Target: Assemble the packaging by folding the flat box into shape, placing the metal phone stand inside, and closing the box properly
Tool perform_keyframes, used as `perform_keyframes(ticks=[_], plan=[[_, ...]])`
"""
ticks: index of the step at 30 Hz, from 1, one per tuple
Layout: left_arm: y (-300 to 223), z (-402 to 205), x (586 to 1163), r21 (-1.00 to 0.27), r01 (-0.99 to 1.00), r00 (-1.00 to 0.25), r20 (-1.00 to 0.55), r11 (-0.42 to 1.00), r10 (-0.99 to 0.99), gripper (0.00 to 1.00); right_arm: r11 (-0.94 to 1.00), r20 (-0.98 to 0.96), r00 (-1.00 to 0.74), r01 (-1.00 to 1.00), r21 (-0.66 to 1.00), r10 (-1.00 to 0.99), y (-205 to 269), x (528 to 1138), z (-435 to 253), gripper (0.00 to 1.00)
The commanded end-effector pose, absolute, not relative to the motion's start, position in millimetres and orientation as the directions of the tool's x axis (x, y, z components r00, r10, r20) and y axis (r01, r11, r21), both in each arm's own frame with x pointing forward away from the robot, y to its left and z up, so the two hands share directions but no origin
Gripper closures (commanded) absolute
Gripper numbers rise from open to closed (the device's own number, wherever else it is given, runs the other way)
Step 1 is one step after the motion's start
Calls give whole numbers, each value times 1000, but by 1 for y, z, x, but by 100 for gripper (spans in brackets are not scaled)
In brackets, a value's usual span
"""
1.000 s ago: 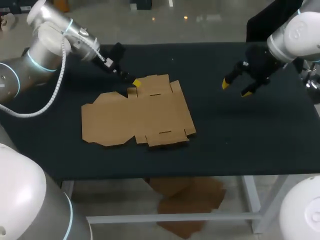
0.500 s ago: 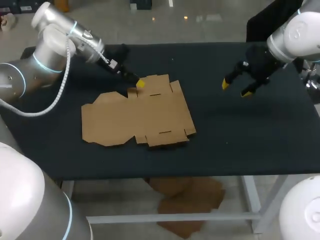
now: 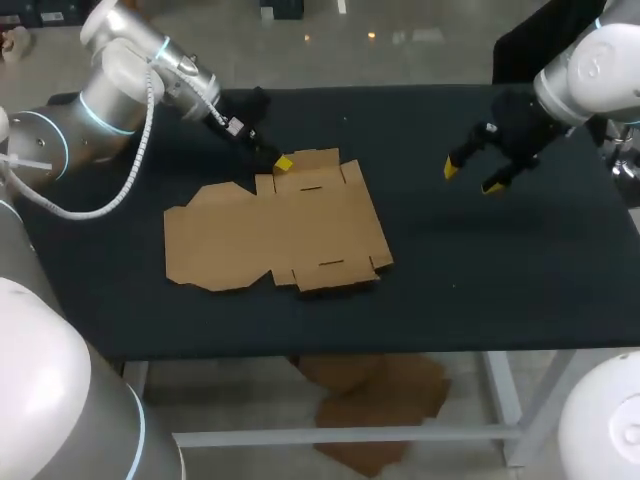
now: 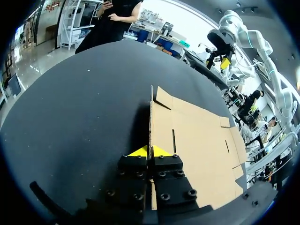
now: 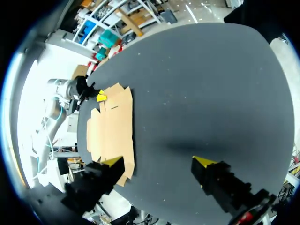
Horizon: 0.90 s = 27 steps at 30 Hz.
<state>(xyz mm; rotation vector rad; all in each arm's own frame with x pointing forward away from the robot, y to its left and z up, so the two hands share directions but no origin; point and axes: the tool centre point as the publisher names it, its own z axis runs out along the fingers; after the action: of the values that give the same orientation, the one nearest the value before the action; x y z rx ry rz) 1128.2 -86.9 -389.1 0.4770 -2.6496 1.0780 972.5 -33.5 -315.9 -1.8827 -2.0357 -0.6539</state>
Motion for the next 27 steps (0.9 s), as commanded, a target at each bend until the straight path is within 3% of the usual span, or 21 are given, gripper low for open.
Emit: perform_keyframes(ticks=[1,15,27], plan=[[-92,-378,1143,-592,-335,-919,377,733,-115,100,43,504,-103,991,129,857,-34,973,-316,0],[-143,-356,1149,-420,45,-918,340,906,203,100,43,504,-103,991,129,857,-34,973,-316,0],[-168,-360,1141,-360,258,-852,352,896,387,100,43,504,-103,991,129,857,-34,973,-316,0]])
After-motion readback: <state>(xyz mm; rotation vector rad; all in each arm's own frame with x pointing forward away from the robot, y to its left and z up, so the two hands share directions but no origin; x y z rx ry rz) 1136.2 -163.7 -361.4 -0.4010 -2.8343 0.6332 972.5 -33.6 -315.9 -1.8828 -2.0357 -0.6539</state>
